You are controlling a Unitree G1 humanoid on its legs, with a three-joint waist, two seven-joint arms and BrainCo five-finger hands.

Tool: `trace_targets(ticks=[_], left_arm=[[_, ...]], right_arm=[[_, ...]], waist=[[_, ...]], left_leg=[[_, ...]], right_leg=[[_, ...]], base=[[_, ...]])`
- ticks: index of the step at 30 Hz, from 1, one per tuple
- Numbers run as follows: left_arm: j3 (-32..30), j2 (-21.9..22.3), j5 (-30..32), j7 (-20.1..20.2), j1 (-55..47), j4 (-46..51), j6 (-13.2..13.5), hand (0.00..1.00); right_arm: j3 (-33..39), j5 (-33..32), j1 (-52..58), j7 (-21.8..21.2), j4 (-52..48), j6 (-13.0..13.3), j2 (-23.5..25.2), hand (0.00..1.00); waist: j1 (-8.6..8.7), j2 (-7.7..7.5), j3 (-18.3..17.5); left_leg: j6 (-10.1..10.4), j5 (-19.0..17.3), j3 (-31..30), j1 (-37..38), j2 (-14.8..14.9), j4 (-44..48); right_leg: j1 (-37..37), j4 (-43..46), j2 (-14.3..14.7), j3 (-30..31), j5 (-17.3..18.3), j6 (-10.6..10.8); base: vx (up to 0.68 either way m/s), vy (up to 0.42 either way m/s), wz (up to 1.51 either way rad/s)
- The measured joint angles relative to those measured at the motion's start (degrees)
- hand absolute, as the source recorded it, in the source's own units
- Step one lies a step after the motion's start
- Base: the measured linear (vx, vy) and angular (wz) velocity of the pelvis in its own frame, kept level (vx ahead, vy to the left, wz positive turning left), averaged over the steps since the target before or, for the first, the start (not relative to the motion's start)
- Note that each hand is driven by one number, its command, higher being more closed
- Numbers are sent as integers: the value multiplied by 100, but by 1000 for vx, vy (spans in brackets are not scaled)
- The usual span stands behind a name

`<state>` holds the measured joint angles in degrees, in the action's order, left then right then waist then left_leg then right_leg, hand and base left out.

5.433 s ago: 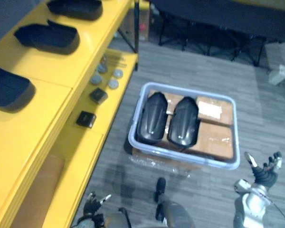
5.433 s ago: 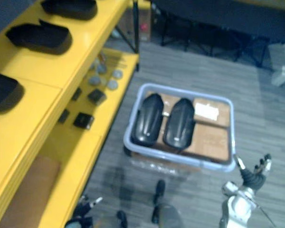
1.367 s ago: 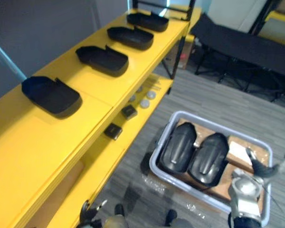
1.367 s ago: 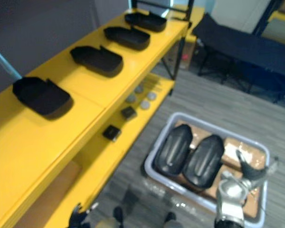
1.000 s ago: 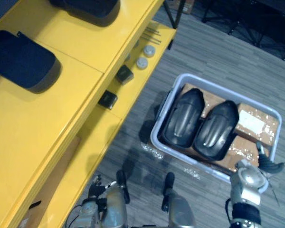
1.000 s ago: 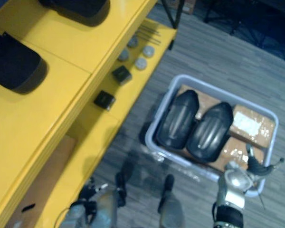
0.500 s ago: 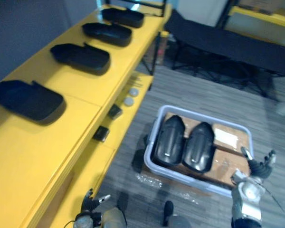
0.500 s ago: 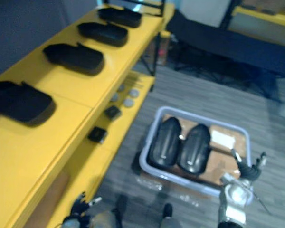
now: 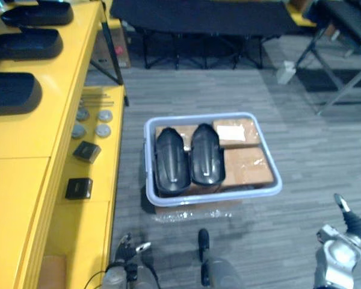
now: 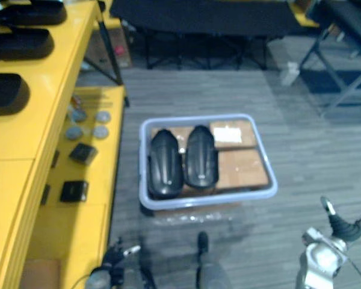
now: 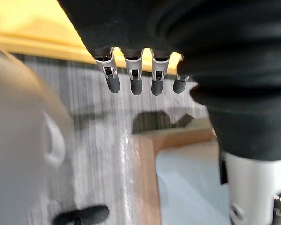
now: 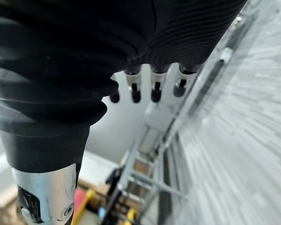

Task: Walk over and take plastic housings, then place them on the shelf

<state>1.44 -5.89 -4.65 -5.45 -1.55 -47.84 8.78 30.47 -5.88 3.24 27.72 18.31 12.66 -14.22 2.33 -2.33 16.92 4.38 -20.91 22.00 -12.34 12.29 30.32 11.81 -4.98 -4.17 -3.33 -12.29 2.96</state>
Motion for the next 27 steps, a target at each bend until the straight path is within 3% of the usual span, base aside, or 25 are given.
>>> trace_targets(ticks=[1, 3, 5, 10, 13, 16, 20, 27], left_arm=[[3, 5, -4, -26, 24, -9, 4, 0], [2, -33, -8, -85, 47, -12, 7, 0], [-7, -103, -25, -230, 100, -42, 36, 0], [-16, -200, -409, -417, 313, -88, 122, 0], [-20, -208, -449, -448, 369, -150, 127, 0], [-24, -212, -457, -446, 453, -263, 178, 0], [-25, -251, -628, -437, 505, -294, 266, 0], [-6, -202, -675, -335, 656, -299, 358, 0]], right_arm=[[-85, 6, -93, 78, 0, 2, 0, 0], [-108, 7, -255, 308, 2, 3, -1, 0], [-197, 7, -566, 687, 16, 2, -35, 0], [-646, -7, -1781, 1232, 530, -11, -428, 0], [-800, -18, -2284, 1260, 870, -27, -666, 0], [-1081, -16, -2751, 1246, 1091, -160, -1000, 0], [-1324, -26, -3210, 1192, 1406, -308, -1093, 0], [-1609, -233, -3402, 696, 1649, -648, -1342, 0]], waist=[[-6, 19, 94], [-22, -2, 279], [-156, 31, 472], [-379, 145, 812], [-504, 166, 837], [-499, 192, 920], [-554, 187, 1025], [-592, 222, 1131]], left_leg=[[-64, 50, -152, -102, -79, -94], [-110, 159, -383, -187, -244, -179], [-148, 268, -599, -372, -347, -179], [-179, 340, -1042, -583, -501, -191], [-243, 382, -1157, -599, -607, -300], [-281, 404, -1303, -735, -716, -284], [-296, 414, -1337, -806, -740, -276], [-313, 424, -1367, -953, -739, -204]], right_leg=[[66, 27, 0, -82, 152, -34], [106, 51, -98, -254, 83, -66], [190, 52, -164, -379, -144, 54], [234, 54, -168, -599, -225, 116], [234, 55, -243, -638, -225, 116], [277, 56, -324, -745, -223, 116], [374, 143, -347, -749, -206, 95], [544, 313, -363, -757, -128, 70]], base=[[-47, -1, 26], [23, 4, 41], [82, -20, 45], [75, -10, 27], [69, 53, 25], [23, 54, 26], [-1, 16, 5], [-11, 0, 1]])
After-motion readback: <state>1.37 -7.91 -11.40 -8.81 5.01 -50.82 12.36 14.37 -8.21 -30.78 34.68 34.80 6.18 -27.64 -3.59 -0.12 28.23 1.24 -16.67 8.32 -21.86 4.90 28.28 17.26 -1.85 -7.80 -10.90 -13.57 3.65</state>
